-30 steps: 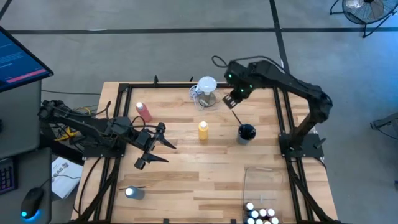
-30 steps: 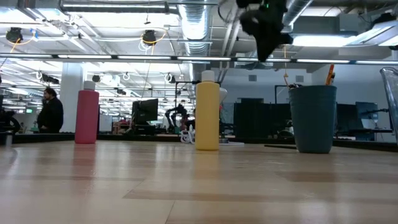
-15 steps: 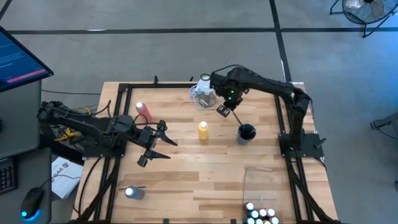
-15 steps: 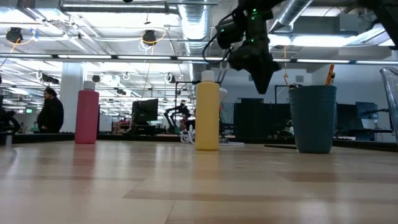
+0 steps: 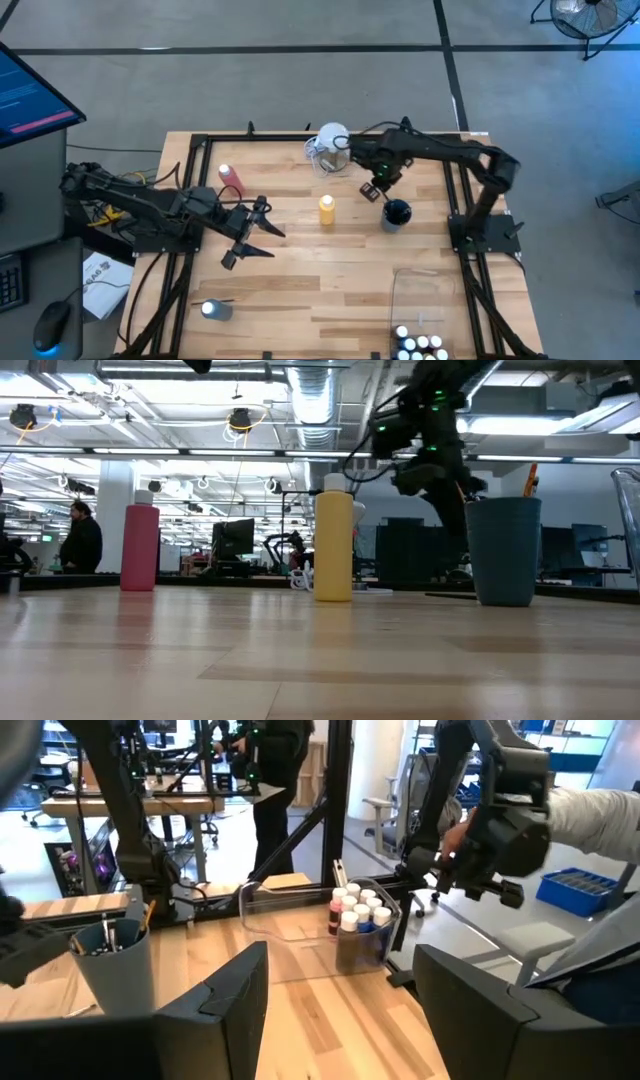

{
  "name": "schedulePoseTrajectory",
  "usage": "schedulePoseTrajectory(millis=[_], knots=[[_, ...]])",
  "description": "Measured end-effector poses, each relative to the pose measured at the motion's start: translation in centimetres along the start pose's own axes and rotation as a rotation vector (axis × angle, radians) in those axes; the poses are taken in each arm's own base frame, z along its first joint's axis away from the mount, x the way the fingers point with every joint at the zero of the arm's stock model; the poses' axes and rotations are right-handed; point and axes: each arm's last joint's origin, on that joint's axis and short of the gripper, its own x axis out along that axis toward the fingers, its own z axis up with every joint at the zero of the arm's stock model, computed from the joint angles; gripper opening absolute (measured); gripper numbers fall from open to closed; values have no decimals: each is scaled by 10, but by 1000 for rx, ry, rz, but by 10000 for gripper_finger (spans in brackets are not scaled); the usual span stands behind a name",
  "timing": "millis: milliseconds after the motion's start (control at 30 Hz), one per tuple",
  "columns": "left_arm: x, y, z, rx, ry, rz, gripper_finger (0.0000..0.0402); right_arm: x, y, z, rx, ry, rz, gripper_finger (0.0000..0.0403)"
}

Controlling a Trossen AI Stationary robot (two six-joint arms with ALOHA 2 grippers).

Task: Pick & Place Paint Supplies
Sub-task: Put the right black silver paintbrush into the blue cup

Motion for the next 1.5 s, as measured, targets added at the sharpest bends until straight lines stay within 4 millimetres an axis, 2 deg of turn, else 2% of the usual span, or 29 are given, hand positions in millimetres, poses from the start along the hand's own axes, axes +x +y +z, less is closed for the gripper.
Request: schedulePoseTrajectory(millis=[100, 300, 467, 800, 1067, 1267, 1500], knots=[[0, 0, 0, 0, 2, -1, 209, 3, -7, -14, 29, -66, 69, 50], [0, 0, 0, 1, -4, 3, 209, -3, -19, -23, 96, -170, 136, 58], [0, 0, 3, 5, -29, 2, 209, 2, -22, -17, 108, -166, 135, 78], [0, 0, 3, 25, -32, 3, 209, 44, -11, 7, 181, 0, 155, 151], [0, 0, 3, 28, -31, 3, 209, 46, -9, 13, 235, 6, 147, 205], [0, 0, 3, 28, -30, 2, 209, 47, -10, 13, 317, 11, 144, 214], [0, 0, 3, 28, -32, 2, 209, 52, -13, 12, 427, 20, 120, 205]])
